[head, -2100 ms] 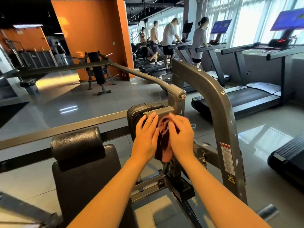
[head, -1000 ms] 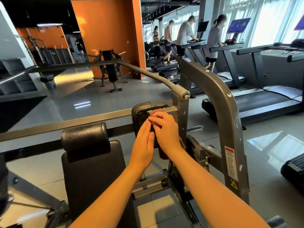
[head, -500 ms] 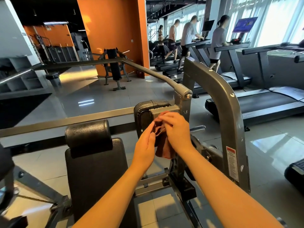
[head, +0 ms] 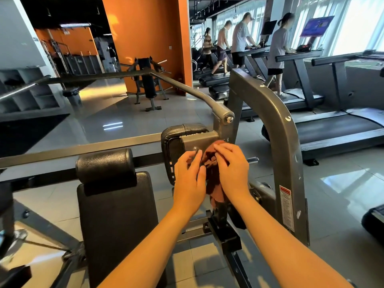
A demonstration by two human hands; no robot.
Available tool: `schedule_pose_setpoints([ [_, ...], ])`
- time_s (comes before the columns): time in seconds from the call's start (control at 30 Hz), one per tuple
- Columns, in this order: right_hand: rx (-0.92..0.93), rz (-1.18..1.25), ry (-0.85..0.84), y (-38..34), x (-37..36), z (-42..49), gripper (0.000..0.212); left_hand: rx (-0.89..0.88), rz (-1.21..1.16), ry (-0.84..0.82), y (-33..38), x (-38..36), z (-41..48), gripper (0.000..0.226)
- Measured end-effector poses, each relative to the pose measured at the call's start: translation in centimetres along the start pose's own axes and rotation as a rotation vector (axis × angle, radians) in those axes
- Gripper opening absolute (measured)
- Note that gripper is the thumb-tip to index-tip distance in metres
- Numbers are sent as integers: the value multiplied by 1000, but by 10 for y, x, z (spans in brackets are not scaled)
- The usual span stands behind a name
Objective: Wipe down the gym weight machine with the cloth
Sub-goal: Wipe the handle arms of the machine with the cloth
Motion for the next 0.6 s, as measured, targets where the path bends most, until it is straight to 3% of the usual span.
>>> schedule_pose_setpoints([
  [0.1, 60, 82, 83, -18, 20, 15, 24, -72, -23, -34, 18, -12, 14, 46],
  [0.23, 18, 68, 89, 4, 26, 33, 19, -34, -74, -106, 13, -37, 22, 47],
  [0.4, -156, -75, -78, 62, 17, 16, 18, 184, -193, -158, 1, -65, 7, 47],
  [0.6, -56, 43, -8, 16, 27, 38, 13, 295, -362, -146, -1, -71, 6, 44],
])
Point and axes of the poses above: each hand's wrist, its own z-axis towards the middle knuckle, its own x-axis out of the back of the hand, y = z × x, the point moved 10 cm from there along z, towards the middle knuckle, and after that the axes turned 14 degrees about -x, right-handed, at the moved point
